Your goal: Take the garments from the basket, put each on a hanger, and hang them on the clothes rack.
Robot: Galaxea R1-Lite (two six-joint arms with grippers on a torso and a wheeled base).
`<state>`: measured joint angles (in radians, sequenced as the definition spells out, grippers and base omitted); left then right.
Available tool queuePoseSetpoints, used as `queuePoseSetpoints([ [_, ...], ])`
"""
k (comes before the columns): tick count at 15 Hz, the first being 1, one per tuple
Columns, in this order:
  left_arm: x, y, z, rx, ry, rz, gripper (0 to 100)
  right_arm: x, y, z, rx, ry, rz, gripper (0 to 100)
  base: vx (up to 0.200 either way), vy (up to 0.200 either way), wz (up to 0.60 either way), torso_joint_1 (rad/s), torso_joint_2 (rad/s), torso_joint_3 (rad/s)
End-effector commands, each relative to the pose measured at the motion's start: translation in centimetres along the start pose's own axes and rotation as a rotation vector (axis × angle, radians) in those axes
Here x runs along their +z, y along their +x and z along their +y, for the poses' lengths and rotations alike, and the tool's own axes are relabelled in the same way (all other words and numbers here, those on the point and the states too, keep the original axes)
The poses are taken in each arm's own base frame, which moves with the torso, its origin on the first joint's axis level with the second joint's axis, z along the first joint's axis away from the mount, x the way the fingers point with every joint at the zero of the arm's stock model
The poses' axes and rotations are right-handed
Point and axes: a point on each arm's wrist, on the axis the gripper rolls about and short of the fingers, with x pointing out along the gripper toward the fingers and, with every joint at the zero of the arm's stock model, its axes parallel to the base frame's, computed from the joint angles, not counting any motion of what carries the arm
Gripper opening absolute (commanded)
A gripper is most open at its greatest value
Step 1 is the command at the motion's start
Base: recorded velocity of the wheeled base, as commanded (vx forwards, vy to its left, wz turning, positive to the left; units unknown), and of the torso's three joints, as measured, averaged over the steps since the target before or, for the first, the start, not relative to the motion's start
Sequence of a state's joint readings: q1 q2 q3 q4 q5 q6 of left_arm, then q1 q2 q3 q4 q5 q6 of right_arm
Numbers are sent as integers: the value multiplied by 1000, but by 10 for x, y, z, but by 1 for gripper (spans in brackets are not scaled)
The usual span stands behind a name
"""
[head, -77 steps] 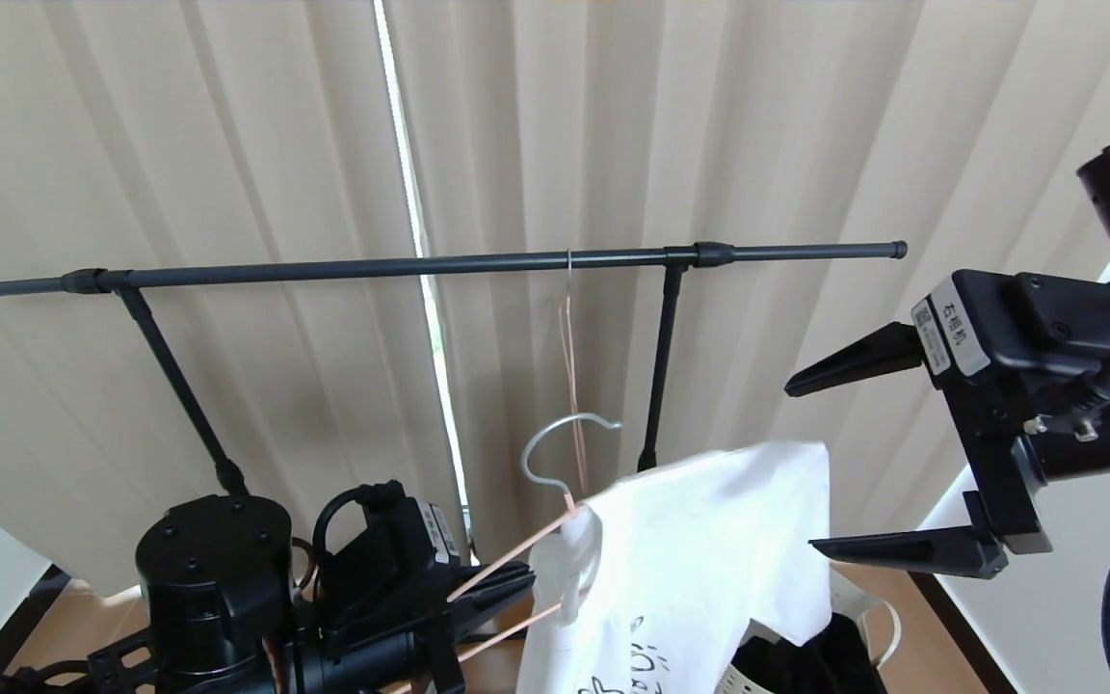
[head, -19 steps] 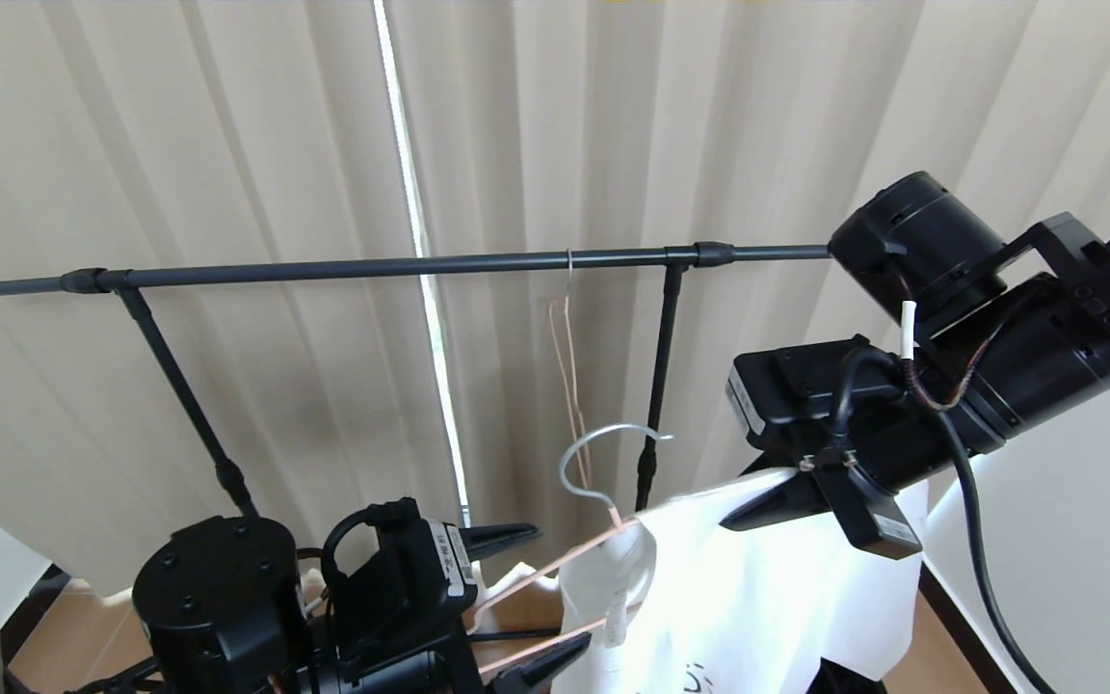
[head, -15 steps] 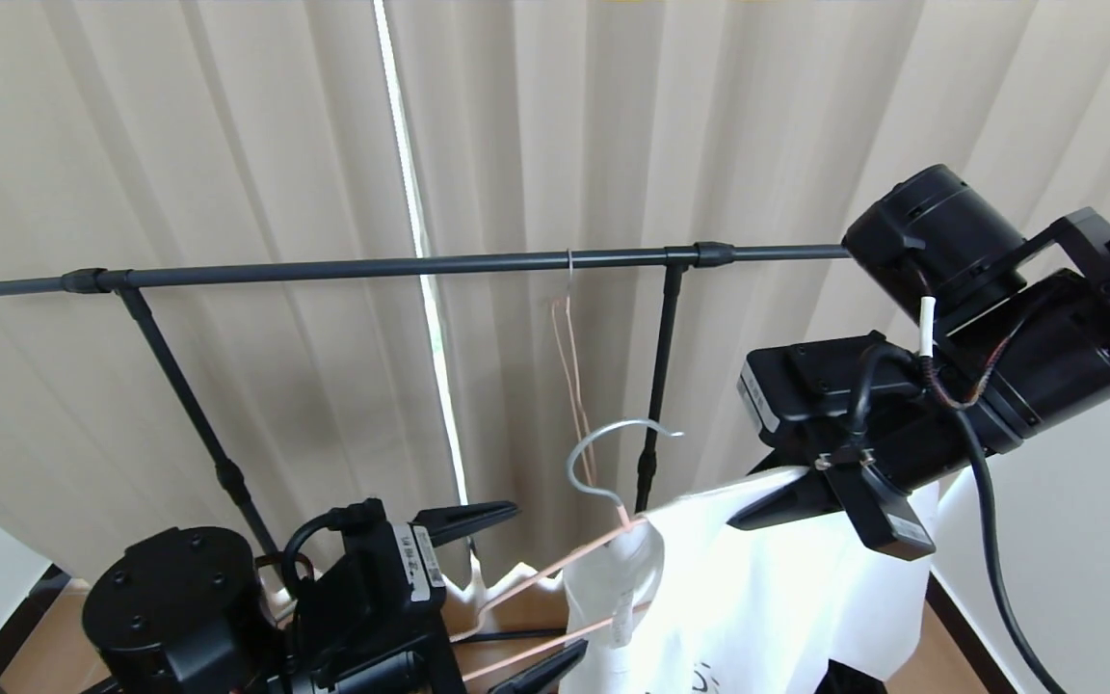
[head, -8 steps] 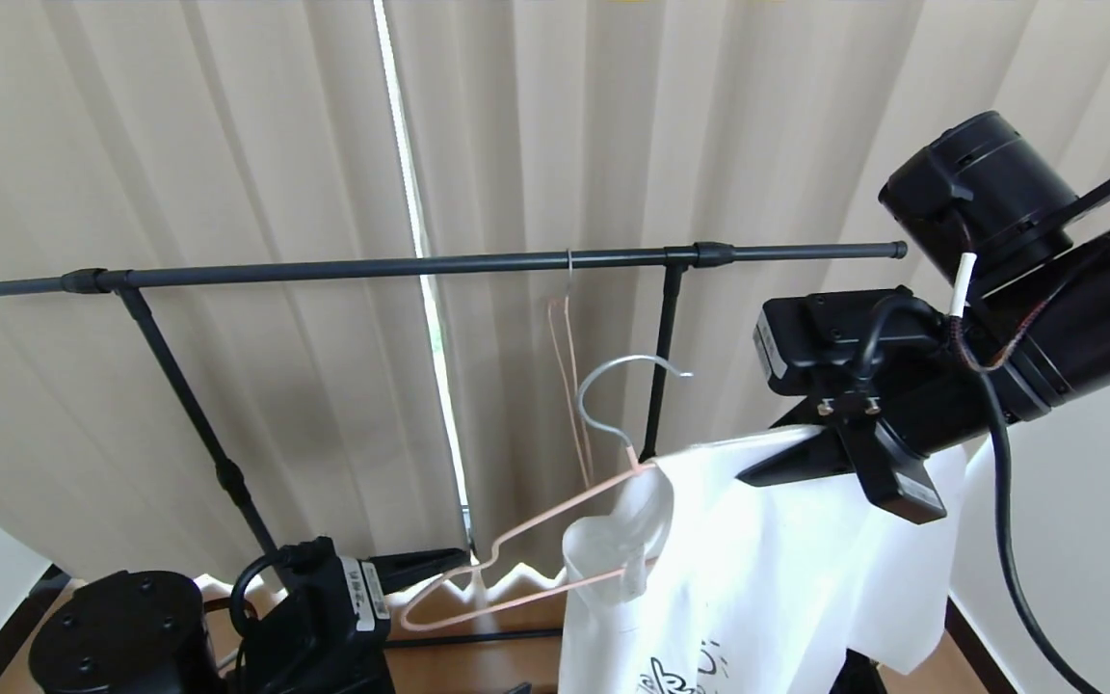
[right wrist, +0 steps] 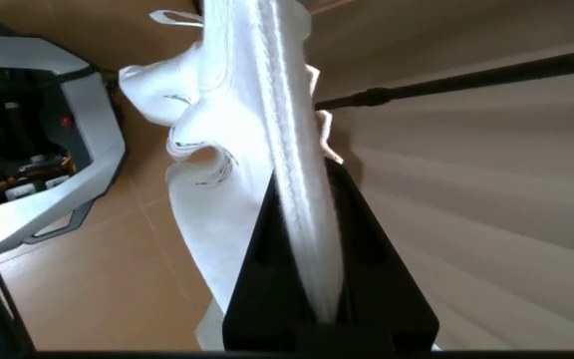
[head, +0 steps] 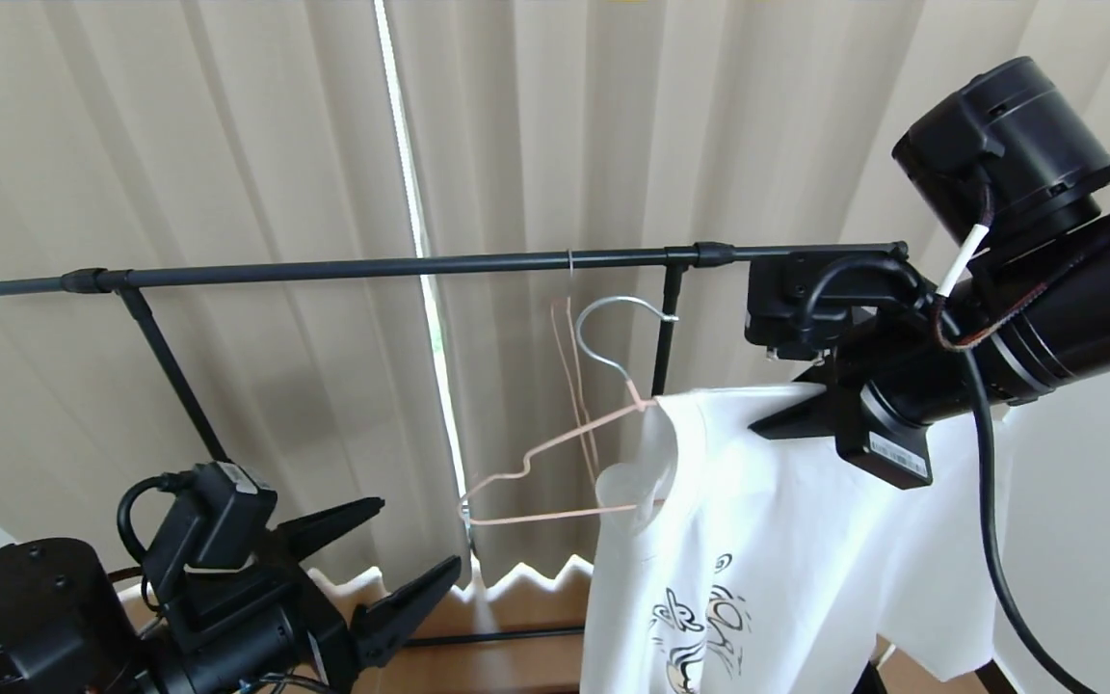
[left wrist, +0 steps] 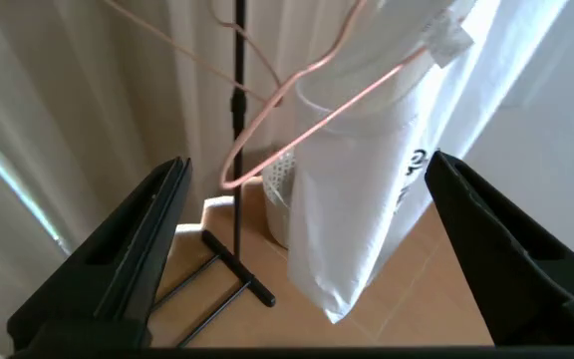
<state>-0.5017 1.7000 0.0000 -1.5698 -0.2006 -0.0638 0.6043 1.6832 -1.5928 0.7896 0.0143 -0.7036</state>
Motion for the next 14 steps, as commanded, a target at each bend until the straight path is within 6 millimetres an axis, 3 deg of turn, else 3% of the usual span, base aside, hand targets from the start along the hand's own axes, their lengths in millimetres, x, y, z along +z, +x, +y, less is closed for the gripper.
queuePoseSetpoints([
  [1,-4,3,1,40,-11,20,100,7,-4,5,-44,-4,-13,0,0,0,0,0,0,0],
  [5,-29,19,-8,130,-81,140,100,20,-7,14,-169,83,-11,0,0,0,0,0,0,0],
  [8,-42,45,-28,146,-53,169,100,19,-12,14,-191,88,-24,0,0,0,0,0,0,0],
  [12,-31,81,-37,164,-77,174,100,17,-10,16,-188,90,-15,0,0,0,0,0,0,0],
  [14,-8,92,-39,212,-169,213,100,16,-10,16,-191,110,-20,0,0,0,0,0,0,0],
])
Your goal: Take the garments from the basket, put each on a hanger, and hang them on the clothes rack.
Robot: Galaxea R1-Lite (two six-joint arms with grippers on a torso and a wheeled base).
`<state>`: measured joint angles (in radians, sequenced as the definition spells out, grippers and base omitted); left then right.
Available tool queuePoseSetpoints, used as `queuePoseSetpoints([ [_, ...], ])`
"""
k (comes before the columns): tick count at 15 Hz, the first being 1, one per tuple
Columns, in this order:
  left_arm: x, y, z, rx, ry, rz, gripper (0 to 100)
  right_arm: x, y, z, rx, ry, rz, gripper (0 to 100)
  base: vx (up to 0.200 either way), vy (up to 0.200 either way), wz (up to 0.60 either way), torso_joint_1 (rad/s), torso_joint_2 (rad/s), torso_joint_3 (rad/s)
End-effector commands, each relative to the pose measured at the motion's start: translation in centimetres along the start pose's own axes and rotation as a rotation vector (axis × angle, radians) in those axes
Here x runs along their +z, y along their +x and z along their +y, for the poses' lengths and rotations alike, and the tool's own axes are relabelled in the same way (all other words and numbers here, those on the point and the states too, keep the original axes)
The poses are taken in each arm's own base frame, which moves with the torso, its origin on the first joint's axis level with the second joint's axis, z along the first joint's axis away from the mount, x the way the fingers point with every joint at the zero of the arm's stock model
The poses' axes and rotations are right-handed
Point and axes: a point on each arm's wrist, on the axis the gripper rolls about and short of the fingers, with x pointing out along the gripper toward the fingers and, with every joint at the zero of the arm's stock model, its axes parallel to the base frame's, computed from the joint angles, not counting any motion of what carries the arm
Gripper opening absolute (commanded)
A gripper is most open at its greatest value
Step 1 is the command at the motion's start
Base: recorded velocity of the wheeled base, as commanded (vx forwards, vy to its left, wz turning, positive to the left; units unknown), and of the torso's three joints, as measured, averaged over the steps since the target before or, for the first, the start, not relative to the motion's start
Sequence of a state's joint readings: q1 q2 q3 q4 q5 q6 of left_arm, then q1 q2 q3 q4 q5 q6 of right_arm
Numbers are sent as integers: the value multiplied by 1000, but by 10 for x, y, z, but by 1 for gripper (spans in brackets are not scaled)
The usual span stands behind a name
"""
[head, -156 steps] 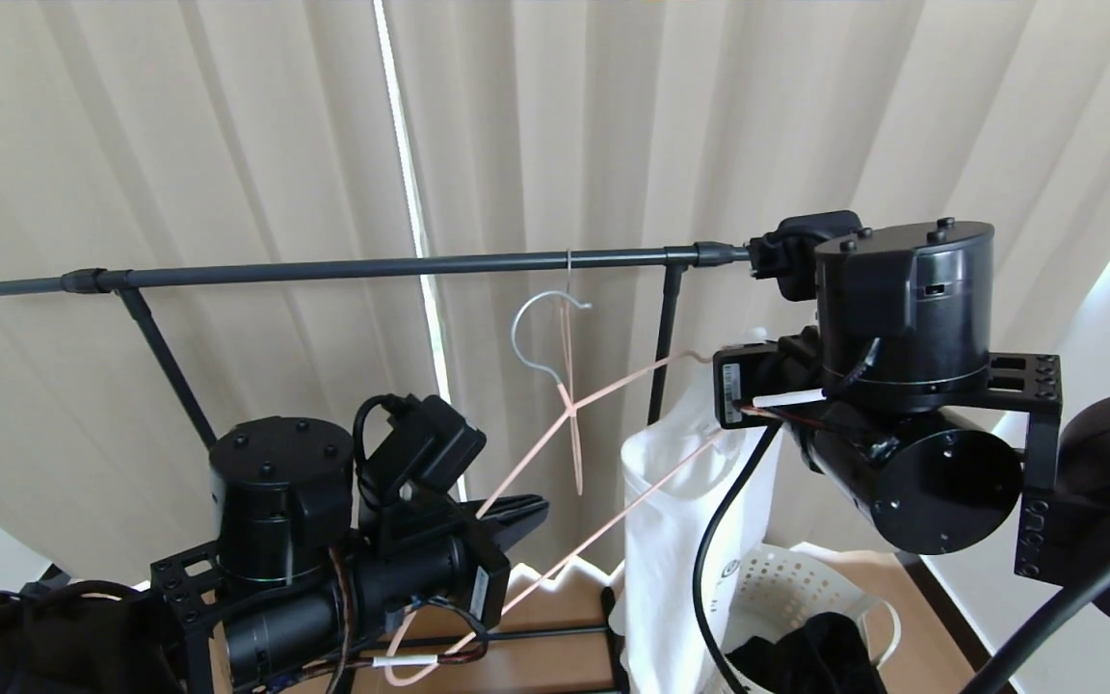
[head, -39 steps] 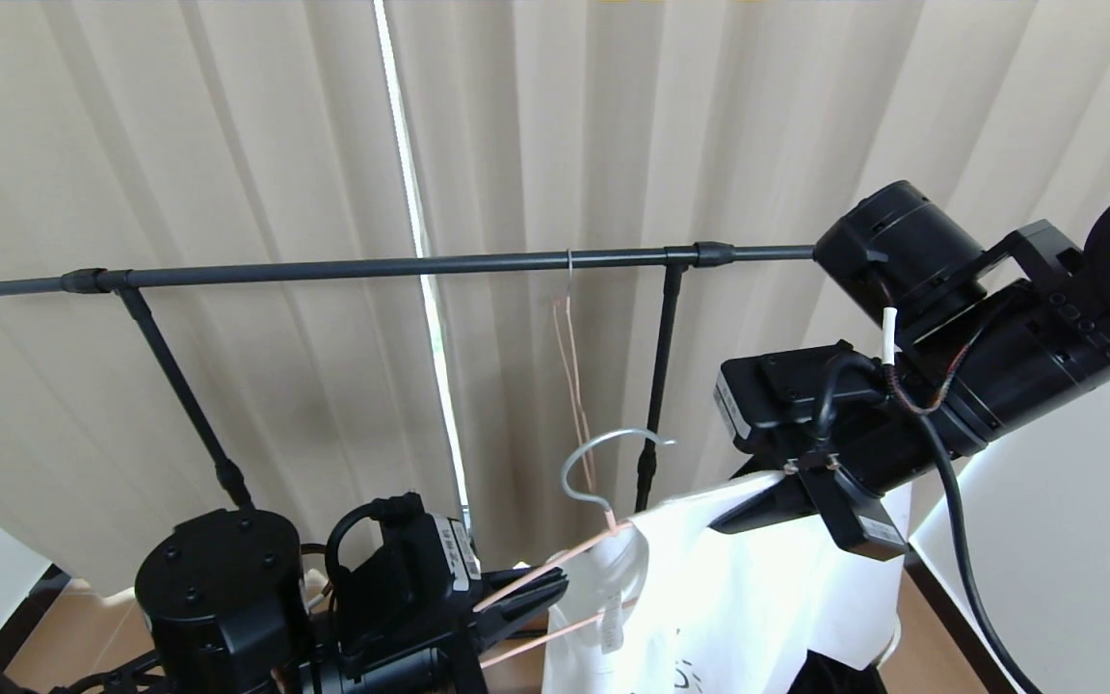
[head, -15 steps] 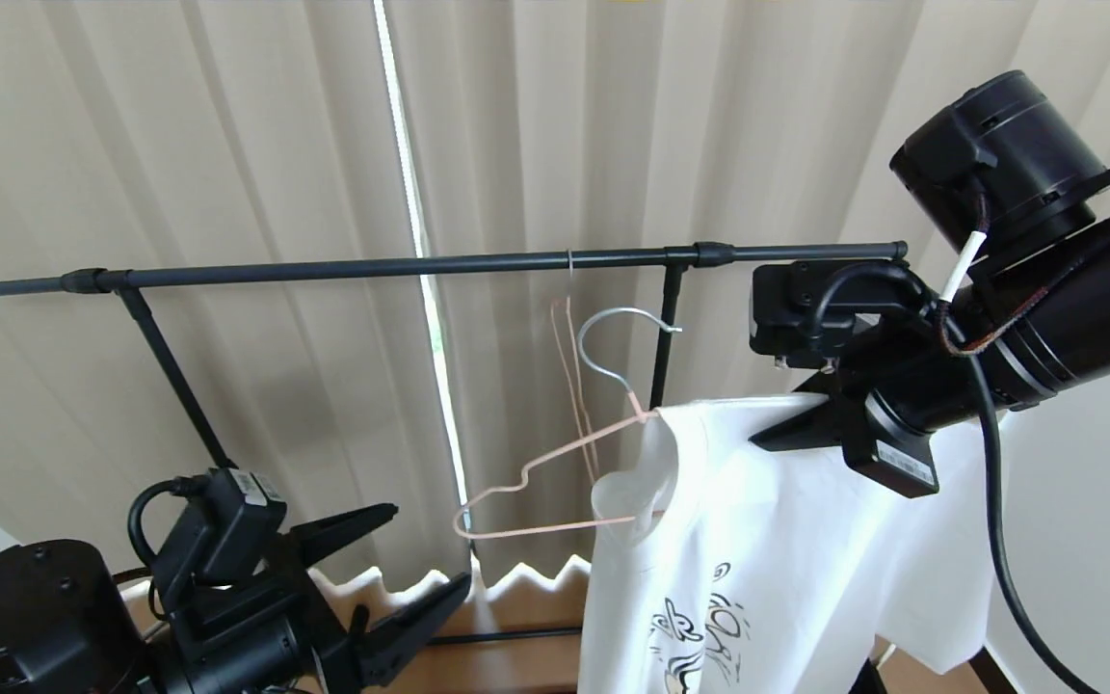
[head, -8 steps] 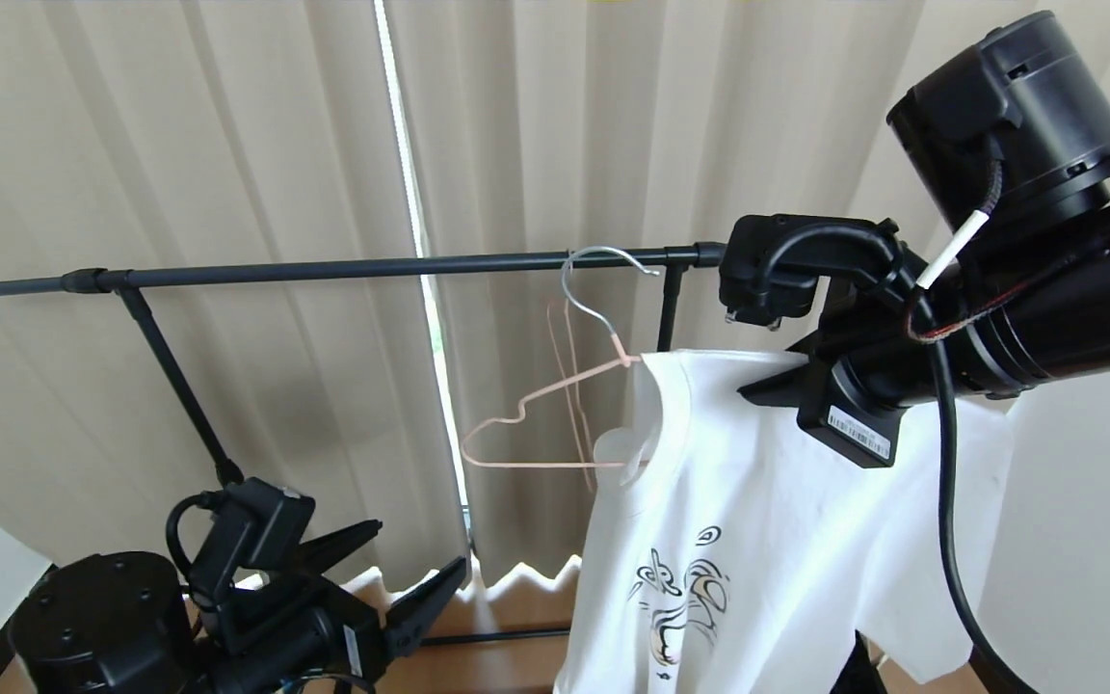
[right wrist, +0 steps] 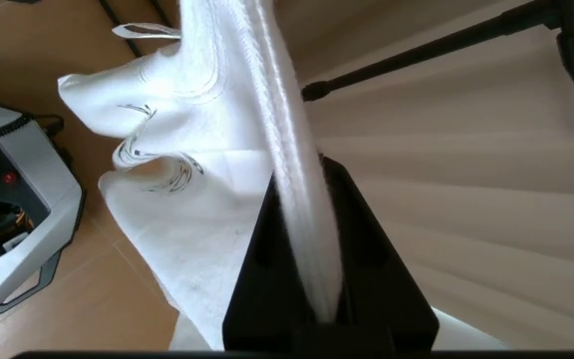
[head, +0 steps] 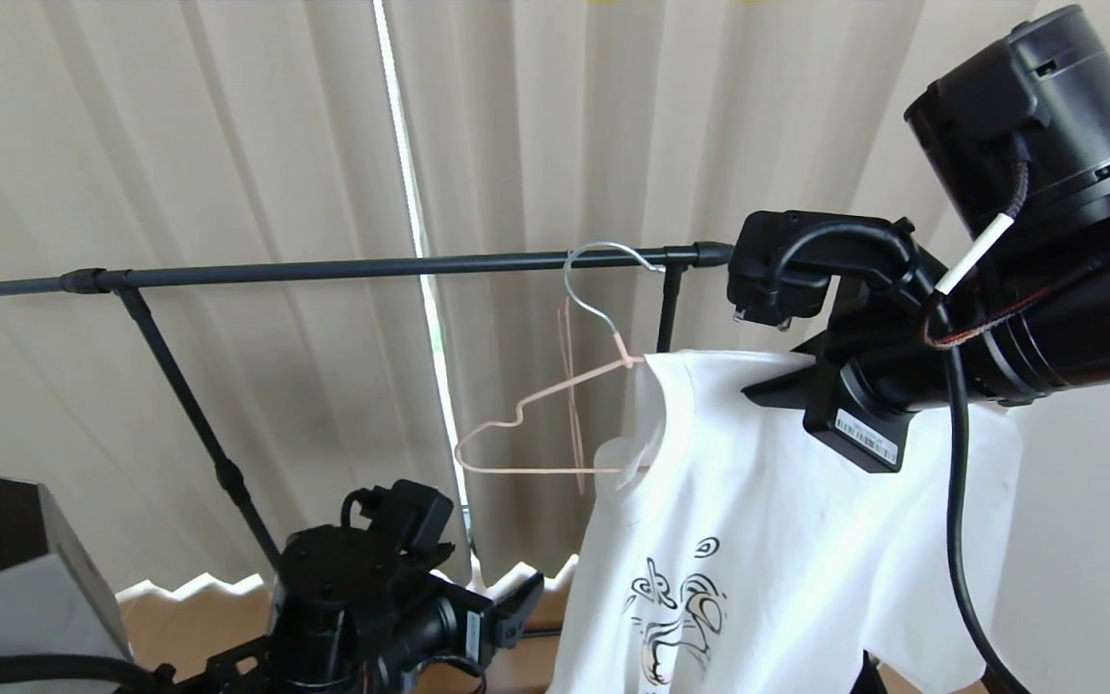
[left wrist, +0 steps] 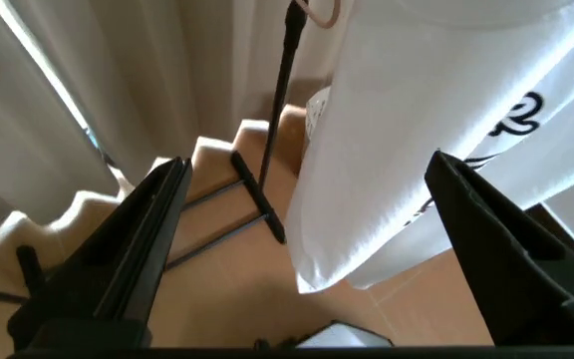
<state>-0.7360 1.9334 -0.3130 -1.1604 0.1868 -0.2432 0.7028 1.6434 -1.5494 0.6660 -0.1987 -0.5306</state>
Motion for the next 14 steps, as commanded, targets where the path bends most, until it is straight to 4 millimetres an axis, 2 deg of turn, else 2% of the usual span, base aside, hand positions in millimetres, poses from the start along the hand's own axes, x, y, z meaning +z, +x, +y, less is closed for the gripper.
queuePoseSetpoints([
  [1,36,2,-10,-3,-99,-60,100,0,-1,0,-5,11,-7,0,0,0,0,0,0,0],
  [3,50,8,-13,67,-217,-11,100,3,1,-2,-37,49,-20,0,0,0,0,0,0,0],
  [5,53,10,-14,104,-282,-20,100,5,-1,-4,-79,63,-32,0,0,0,0,0,0,0],
  [11,69,15,-28,53,-333,-75,100,8,2,-6,-180,81,-59,0,0,0,0,0,0,0],
  [14,69,29,-37,41,-334,-72,100,6,2,-1,-179,70,-49,0,0,0,0,0,0,0],
])
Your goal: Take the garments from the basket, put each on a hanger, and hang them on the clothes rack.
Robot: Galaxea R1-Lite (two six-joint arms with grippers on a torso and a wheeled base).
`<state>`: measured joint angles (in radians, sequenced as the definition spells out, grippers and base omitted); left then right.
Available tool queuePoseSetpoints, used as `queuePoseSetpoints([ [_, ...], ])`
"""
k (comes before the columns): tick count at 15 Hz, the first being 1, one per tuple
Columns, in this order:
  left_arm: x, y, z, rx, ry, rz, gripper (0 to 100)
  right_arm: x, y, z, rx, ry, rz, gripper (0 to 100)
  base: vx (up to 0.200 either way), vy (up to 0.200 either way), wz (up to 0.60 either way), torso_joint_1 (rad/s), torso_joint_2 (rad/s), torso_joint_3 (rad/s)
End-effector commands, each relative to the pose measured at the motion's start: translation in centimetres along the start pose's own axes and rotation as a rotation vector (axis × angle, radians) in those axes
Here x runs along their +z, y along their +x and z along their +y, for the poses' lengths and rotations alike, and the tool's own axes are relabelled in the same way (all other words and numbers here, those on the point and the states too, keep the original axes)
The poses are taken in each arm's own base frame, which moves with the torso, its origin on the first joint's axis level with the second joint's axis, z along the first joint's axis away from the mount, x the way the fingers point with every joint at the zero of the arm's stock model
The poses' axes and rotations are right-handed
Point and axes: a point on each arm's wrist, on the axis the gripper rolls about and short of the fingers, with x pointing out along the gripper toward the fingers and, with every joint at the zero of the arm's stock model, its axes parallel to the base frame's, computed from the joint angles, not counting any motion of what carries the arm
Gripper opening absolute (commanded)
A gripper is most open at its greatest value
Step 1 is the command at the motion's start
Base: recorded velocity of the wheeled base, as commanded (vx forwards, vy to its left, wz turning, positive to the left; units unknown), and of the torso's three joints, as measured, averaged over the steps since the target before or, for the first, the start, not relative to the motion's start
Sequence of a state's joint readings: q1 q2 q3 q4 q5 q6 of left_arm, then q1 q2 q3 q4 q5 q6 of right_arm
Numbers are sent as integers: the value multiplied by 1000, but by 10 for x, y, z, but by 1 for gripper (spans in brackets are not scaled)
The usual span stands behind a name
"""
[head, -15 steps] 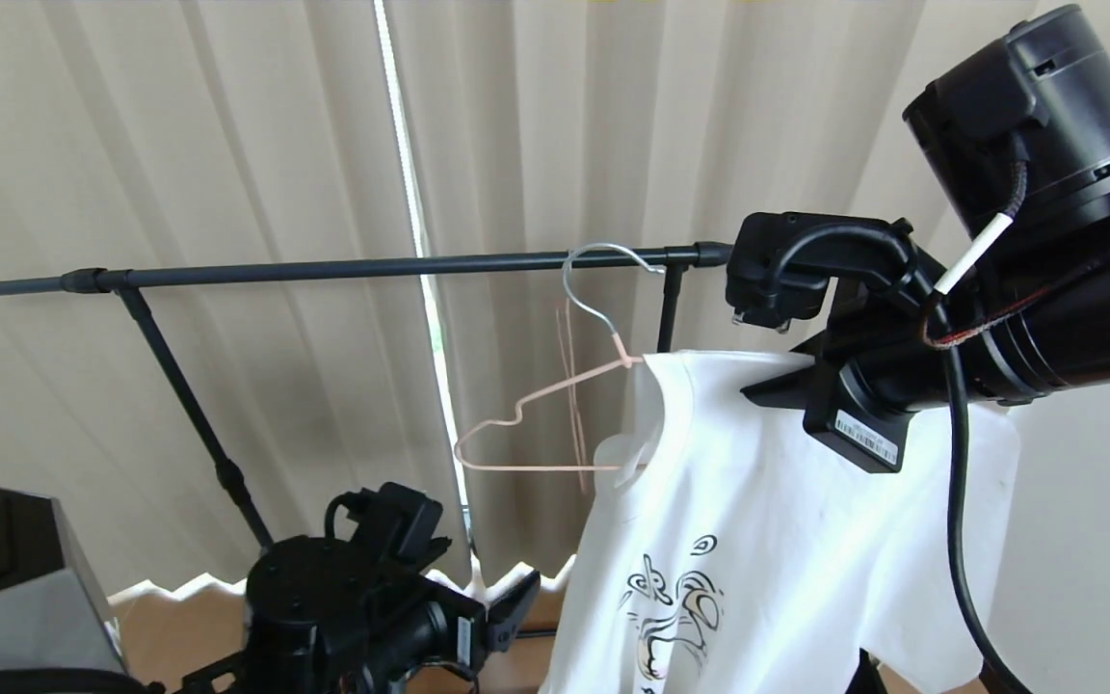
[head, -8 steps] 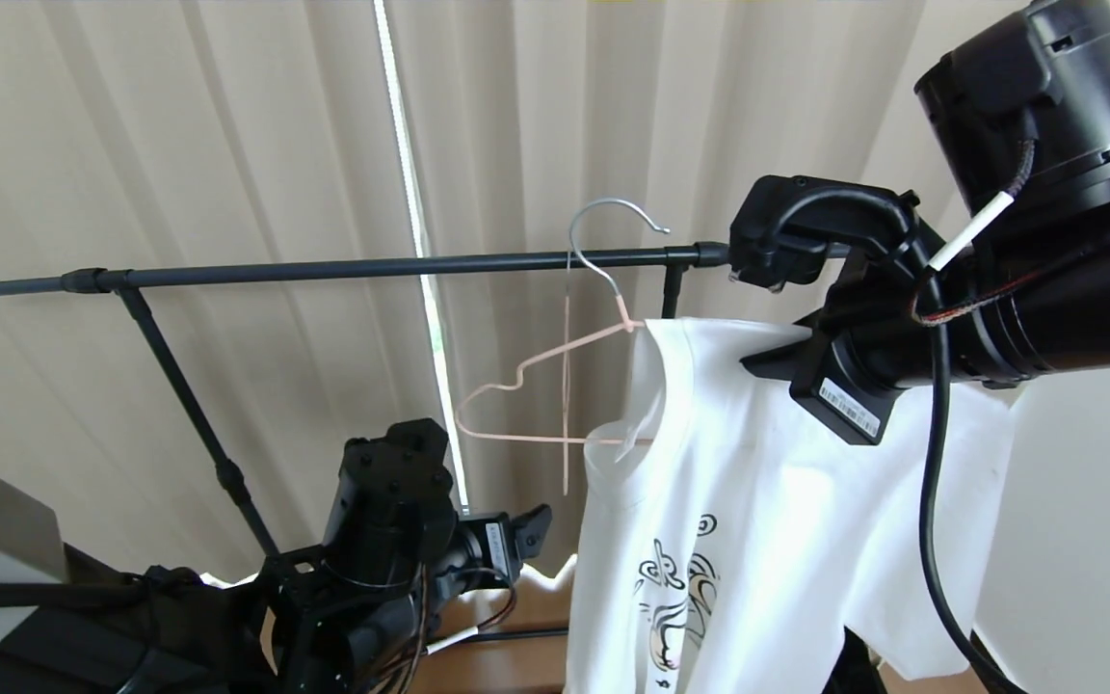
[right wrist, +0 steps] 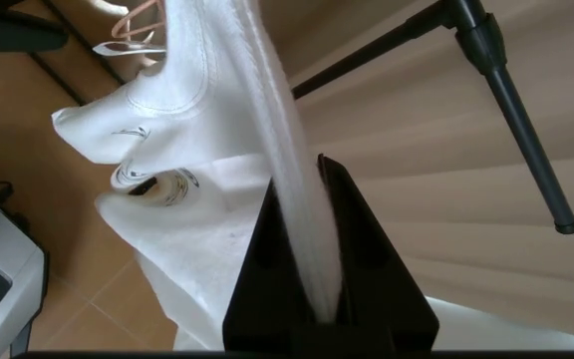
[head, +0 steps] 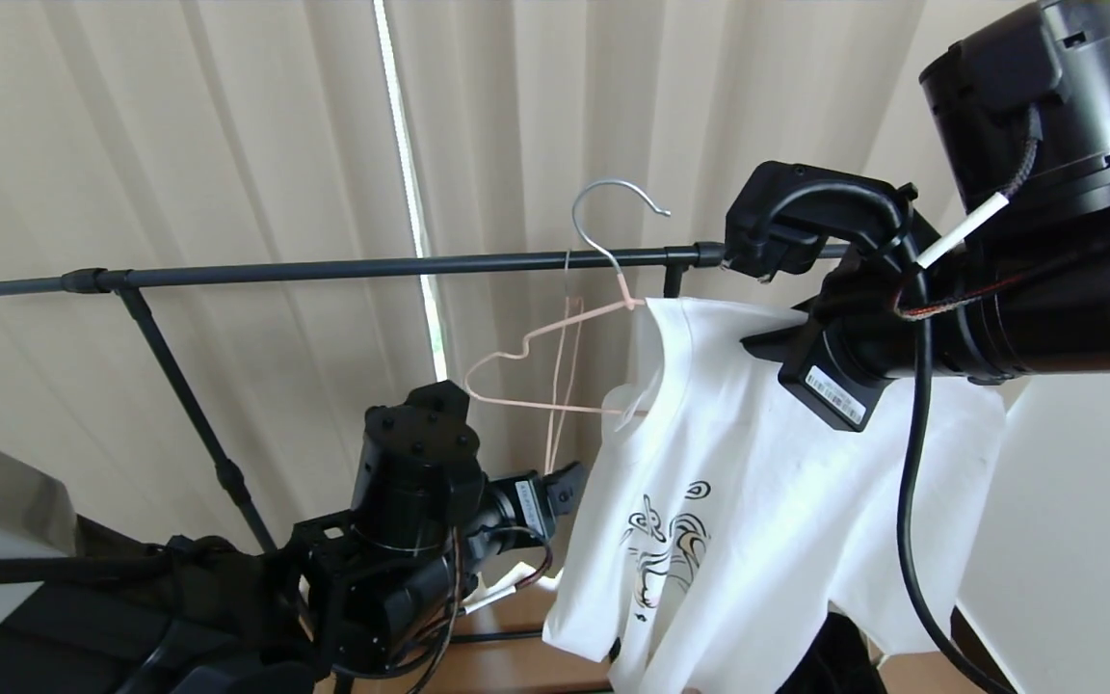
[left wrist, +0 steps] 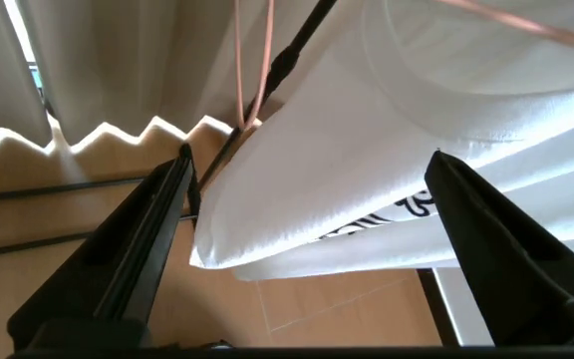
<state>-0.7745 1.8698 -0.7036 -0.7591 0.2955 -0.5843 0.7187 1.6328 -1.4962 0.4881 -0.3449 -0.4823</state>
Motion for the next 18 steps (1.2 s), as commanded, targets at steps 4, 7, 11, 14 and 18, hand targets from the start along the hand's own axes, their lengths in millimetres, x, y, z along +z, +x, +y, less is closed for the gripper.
queuePoseSetpoints([
  [4,-6,24,-15,30,-1,-32,100,-2,-3,1,-3,-3,3,0,0,0,0,0,0,0],
  [7,-8,26,-23,11,2,-32,100,-1,-4,3,2,-7,-5,0,0,0,0,0,0,0],
  [11,-12,29,-34,1,12,-40,100,1,-8,7,6,-9,-14,0,0,0,0,0,0,0],
  [14,-18,35,-37,16,23,-41,100,2,-13,8,11,-11,-29,0,0,0,0,0,0,0],
  [18,-33,41,-32,60,90,-13,100,1,-22,4,0,-2,-51,0,0,0,0,0,0,0],
])
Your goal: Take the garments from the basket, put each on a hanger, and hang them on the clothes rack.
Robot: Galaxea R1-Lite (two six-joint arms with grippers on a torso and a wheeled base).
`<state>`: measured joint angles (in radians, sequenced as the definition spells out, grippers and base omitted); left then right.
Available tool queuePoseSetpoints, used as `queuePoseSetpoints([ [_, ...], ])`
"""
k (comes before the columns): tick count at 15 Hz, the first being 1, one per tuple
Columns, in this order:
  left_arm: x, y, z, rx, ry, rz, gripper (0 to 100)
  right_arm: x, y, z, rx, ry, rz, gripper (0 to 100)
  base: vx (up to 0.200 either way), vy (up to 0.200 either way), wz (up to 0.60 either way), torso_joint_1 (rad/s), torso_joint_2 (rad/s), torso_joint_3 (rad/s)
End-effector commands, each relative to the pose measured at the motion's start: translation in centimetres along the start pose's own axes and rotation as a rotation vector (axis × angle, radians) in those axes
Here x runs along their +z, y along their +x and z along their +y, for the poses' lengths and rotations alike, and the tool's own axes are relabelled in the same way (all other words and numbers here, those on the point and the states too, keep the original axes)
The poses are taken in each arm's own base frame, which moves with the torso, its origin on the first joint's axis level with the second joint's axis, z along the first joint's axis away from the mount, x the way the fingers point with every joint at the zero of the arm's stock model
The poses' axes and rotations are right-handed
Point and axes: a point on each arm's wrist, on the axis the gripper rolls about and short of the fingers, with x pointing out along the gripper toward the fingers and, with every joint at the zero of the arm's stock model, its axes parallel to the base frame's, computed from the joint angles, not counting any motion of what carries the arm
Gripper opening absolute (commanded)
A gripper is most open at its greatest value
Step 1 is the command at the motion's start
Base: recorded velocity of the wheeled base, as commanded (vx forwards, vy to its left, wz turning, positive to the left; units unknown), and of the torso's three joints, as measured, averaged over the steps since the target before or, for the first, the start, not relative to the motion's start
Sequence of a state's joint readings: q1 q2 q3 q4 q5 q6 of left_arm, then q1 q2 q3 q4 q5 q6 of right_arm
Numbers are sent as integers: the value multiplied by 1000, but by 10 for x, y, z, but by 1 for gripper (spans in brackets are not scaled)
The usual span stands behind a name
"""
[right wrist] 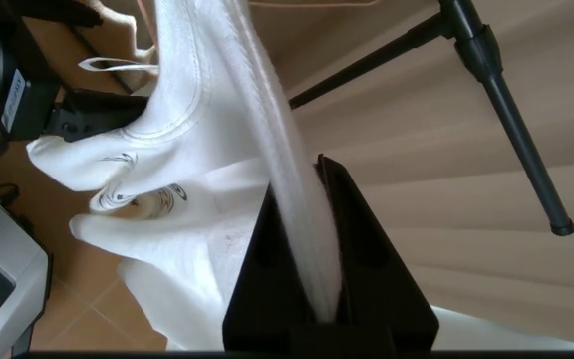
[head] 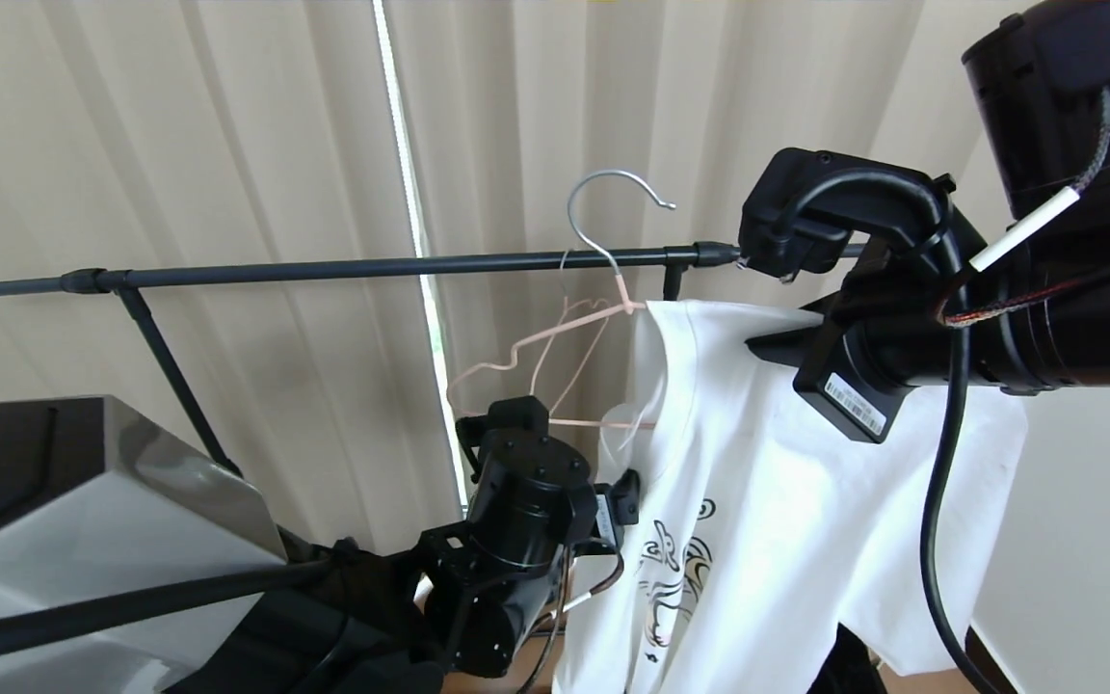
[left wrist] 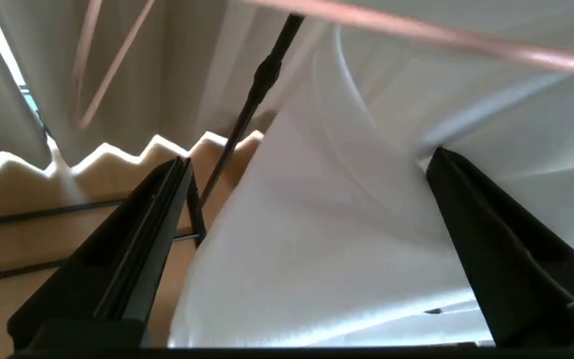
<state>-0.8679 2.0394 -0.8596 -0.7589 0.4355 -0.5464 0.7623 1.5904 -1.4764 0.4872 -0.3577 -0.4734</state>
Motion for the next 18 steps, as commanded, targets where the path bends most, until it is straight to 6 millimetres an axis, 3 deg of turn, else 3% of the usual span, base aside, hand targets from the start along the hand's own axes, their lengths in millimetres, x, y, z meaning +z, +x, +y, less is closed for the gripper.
queuePoseSetpoints([
  [1,-12,5,4,29,24,27,100,0,-6,-2,-7,5,-14,0,0,0,0,0,0,0],
  [3,-16,9,7,43,29,37,100,0,-9,-4,-11,8,-22,0,0,0,0,0,0,0],
  [16,4,16,35,133,-16,-13,100,-11,-17,-12,-37,29,-9,0,0,0,0,0,0,0],
  [17,7,15,36,132,-20,-20,0,-12,-16,-14,-41,33,-2,0,0,0,0,0,0,0],
  [18,10,13,35,126,-24,-28,0,-13,-15,-14,-42,37,3,0,0,0,0,0,0,0],
])
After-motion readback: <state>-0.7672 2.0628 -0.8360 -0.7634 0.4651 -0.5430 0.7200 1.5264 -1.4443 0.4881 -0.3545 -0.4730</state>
